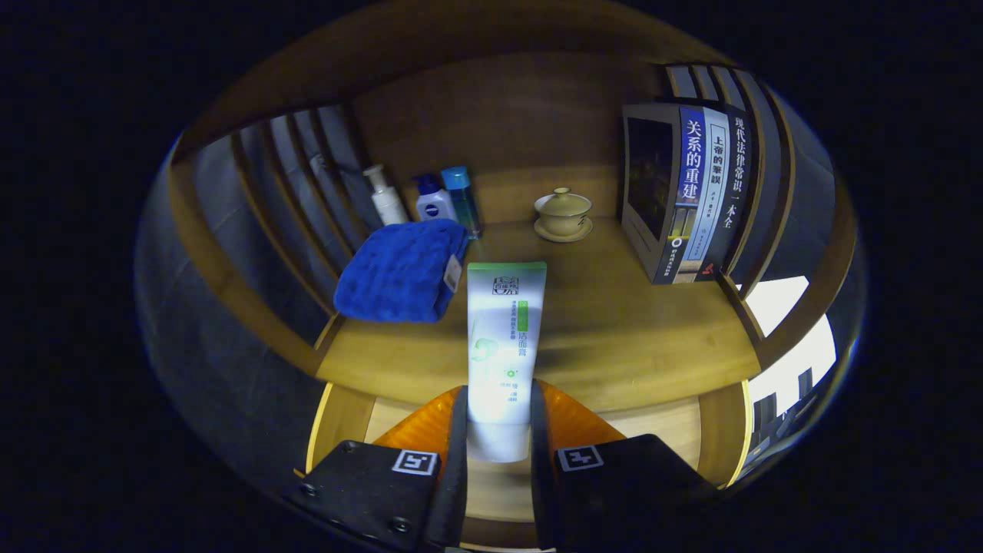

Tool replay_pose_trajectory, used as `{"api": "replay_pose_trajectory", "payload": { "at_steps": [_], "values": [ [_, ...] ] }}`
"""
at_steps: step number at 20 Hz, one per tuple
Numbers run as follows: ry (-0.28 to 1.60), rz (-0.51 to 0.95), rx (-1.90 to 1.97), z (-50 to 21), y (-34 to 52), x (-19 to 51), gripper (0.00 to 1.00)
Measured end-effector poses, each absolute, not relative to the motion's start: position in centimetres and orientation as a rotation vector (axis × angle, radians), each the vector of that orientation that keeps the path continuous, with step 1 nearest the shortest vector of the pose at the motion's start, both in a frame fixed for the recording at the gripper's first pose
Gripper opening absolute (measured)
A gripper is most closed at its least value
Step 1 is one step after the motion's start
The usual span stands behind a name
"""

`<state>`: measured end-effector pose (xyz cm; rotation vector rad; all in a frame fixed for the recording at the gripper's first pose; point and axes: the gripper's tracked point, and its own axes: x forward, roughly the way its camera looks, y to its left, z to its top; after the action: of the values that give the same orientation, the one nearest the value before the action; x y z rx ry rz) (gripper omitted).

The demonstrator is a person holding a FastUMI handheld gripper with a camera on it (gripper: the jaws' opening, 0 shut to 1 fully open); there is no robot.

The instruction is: Pull open the drawer, take out the items inside it, and place them on the countertop above the cabinet.

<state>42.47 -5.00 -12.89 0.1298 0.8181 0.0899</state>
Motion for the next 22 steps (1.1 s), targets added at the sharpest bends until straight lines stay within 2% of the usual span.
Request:
{"api": "replay_pose_trajectory", "payload": {
  "at_steps": [11,15,22],
  "values": [
    [0.87,-0.021,0.122,-18.8,-6.9,47.9,0.44],
    [0.858,-0.027,0.117,-19.0,-7.0,48.2,0.5],
    [0.837,-0.057,0.101,-18.8,-7.8,48.3,0.88]
  ]
}}
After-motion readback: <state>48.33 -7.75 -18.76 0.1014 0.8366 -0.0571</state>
